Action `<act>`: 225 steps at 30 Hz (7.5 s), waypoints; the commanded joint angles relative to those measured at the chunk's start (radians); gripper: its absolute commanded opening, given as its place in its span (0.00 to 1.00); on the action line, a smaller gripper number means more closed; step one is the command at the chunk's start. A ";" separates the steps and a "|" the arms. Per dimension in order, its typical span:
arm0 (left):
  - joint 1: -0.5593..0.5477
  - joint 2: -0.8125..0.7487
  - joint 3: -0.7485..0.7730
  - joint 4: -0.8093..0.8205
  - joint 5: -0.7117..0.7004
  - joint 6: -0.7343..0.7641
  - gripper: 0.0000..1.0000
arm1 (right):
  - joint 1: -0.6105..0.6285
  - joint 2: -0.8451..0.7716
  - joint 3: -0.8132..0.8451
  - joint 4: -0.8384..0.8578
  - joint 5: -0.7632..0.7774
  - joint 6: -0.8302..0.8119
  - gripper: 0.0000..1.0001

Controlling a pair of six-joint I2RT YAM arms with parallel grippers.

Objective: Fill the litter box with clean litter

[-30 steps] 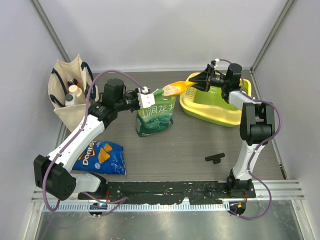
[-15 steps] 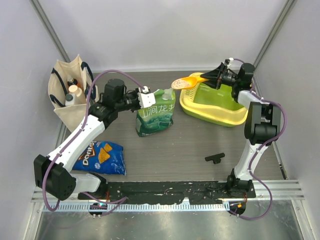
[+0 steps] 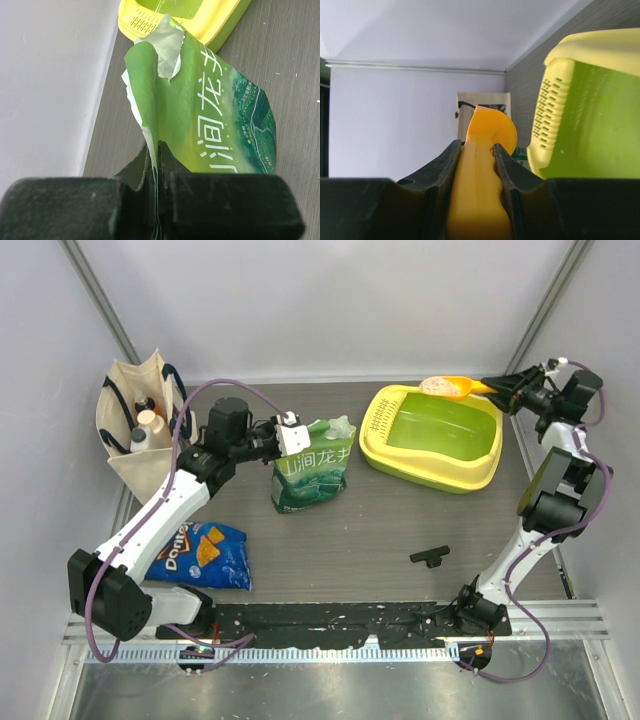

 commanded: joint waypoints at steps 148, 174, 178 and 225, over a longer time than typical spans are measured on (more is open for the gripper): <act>-0.005 -0.082 -0.017 0.409 -0.080 -0.583 0.00 | 0.725 0.052 0.373 -0.809 0.277 -0.652 0.01; 0.000 -0.123 -0.043 0.352 -0.066 -0.408 0.00 | 0.592 0.002 0.334 -0.729 0.156 -0.577 0.01; 0.001 -0.084 0.011 0.371 -0.039 -0.401 0.00 | 0.580 -0.026 0.317 -0.731 0.132 -0.569 0.01; 0.003 -0.083 -0.086 0.452 -0.020 -0.151 0.00 | 0.420 0.031 0.113 -0.336 -0.025 -0.267 0.01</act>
